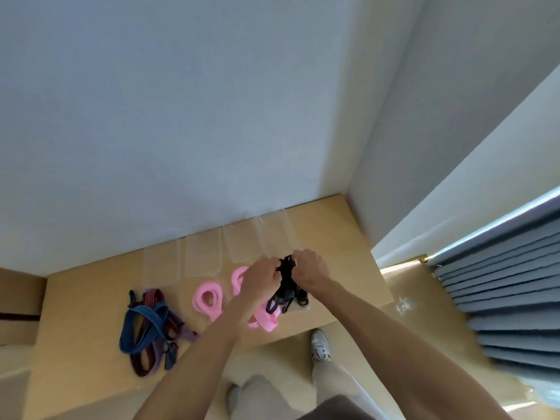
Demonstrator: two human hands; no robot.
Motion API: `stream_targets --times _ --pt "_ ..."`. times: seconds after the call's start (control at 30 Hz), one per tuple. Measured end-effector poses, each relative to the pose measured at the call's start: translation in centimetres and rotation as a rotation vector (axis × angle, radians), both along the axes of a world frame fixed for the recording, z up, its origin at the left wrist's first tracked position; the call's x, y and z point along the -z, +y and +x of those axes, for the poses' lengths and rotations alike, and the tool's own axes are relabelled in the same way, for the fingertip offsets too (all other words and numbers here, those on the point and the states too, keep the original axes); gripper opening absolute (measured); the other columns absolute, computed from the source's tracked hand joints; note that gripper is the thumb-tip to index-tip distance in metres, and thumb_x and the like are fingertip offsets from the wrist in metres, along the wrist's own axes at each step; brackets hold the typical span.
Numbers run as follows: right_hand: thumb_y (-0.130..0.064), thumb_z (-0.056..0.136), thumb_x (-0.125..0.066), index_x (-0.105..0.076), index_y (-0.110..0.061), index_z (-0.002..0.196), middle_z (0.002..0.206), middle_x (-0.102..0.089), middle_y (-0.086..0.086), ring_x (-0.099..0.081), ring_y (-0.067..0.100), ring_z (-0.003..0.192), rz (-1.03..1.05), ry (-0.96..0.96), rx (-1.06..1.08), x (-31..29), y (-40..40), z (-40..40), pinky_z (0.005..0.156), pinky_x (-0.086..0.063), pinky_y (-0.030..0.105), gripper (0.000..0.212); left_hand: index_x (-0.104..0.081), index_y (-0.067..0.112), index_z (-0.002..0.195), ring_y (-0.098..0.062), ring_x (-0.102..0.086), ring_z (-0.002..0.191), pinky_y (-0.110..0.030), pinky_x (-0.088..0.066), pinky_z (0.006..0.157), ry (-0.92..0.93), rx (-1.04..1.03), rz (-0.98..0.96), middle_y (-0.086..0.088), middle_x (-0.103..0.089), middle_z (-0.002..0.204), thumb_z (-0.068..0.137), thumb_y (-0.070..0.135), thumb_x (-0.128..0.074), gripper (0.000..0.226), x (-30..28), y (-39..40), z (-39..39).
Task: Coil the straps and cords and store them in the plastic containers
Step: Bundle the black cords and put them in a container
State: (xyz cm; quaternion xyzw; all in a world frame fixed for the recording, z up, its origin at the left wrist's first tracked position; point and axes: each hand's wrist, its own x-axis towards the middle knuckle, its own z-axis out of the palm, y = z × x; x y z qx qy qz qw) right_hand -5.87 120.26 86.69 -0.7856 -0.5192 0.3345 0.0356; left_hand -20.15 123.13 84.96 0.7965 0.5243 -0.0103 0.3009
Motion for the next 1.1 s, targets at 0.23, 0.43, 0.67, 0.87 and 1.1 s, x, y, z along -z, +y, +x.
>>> stream_targets --times 0.23,0.43,0.67,0.87,1.1 --pt "-0.01 0.08 -0.064 -0.008 -0.033 0.156 0.121 -0.054 0.015 -0.059 0.037 0.107 -0.203 0.13 -0.049 5.4 -1.1 2.1 0.073 -0.046 0.037 0.097 -0.058 0.019 0.119 -0.016 -0.065 0.084 -0.03 -0.054 0.065 0.159 -0.023 -0.232 0.004 -0.066 0.1 0.078 0.027 -0.073 0.044 4.0 -1.1 1.9" --pt "-0.009 0.08 -0.06 -0.04 -0.024 0.143 0.115 -0.056 0.013 -0.056 0.034 0.107 -0.19 0.021 -0.008 7.4 -0.6 2.3 0.084 -0.052 0.041 0.068 -0.042 0.016 0.136 -0.021 -0.058 0.079 -0.035 -0.048 0.06 0.231 -0.095 -0.182 -0.009 -0.058 0.104 0.08 -0.009 -0.056 0.063 5.6 -1.4 1.9" --pt "-0.008 0.083 -0.059 -0.063 -0.011 0.115 0.119 -0.06 0.013 -0.058 0.032 0.11 -0.308 0.04 0.053 4.0 2.7 2.6 0.094 -0.052 0.04 0.032 -0.065 0.01 0.117 -0.021 -0.067 0.095 -0.03 -0.057 0.08 -0.08 -0.45 -0.278 -0.007 -0.071 0.103 0.083 -0.012 -0.056 0.041 1.5 2.2 2.3" --pt "0.002 0.073 -0.063 -0.056 -0.023 0.133 0.129 -0.061 0.001 -0.058 0.019 0.115 -0.064 0.45 -0.035 -2.7 6.1 2.9 0.083 -0.05 0.027 0.066 -0.07 0.02 0.098 -0.016 -0.068 0.07 -0.023 -0.054 0.057 -0.447 -0.437 -0.335 -0.005 -0.072 0.078 0.077 -0.004 -0.067 0.033 -7.9 6.0 2.8" --pt "-0.006 0.079 -0.065 -0.073 -0.013 0.09 0.08 -0.076 -0.002 -0.071 0.011 0.078 -0.111 0.668 -0.197 -10.2 8.6 3.5 0.083 -0.053 0.029 0.016 -0.069 0.02 0.101 -0.009 -0.066 0.069 -0.018 -0.05 0.067 -0.634 -0.255 -0.201 0.008 -0.071 0.07 0.08 -0.001 -0.066 0.03 -14.7 7.8 4.0"
